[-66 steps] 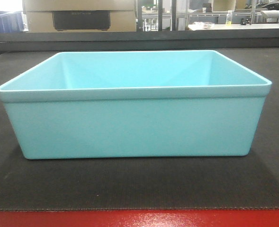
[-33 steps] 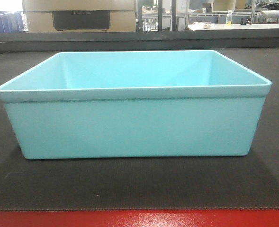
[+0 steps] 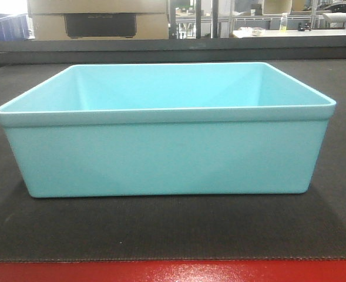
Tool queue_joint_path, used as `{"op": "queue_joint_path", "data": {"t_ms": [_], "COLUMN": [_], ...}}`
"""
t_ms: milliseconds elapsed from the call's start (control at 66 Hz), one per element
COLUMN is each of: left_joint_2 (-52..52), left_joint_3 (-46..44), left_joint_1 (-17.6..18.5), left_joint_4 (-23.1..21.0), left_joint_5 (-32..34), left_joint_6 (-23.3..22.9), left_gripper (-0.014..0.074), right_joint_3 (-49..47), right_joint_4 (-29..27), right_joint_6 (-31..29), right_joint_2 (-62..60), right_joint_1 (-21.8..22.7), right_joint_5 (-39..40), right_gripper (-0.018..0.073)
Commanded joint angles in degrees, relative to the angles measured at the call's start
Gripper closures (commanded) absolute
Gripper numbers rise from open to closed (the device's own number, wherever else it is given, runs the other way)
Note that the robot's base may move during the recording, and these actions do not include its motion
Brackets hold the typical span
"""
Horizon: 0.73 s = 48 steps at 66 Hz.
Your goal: Fetch blue bin and place on conveyor start
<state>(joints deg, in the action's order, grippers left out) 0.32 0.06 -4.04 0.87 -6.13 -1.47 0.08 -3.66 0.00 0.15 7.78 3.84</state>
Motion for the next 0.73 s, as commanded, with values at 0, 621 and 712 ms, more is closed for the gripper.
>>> {"op": "queue_joint_path", "data": {"t_ms": [0,621,712], "left_joint_2": [-0.3,-0.3,-0.3], "left_joint_3": [-0.1,-0.1,-0.1], "left_joint_1": [-0.3,-0.3,-0.3], "left_joint_4": [-0.3,-0.3,-0.3], "left_joint_5": [1.2,1.2,1.2], "left_joint_6": [0.1,0.1,0.1], "left_gripper": [0.0707,0.0707,0.0707], "right_joint_3": [-0.1,-0.1,-0.1], "right_joint_4": [0.5,0.5,0.5], "right_joint_6": [-0.6,-0.6,-0.6], "right_joint_2": [-0.2,-0.2,-0.2], "right_joint_1": [0.4,0.4,0.4], "right_joint_5": [1.8,1.8,1.8], "right_gripper": [0.0721,0.0721,0.0721]}}
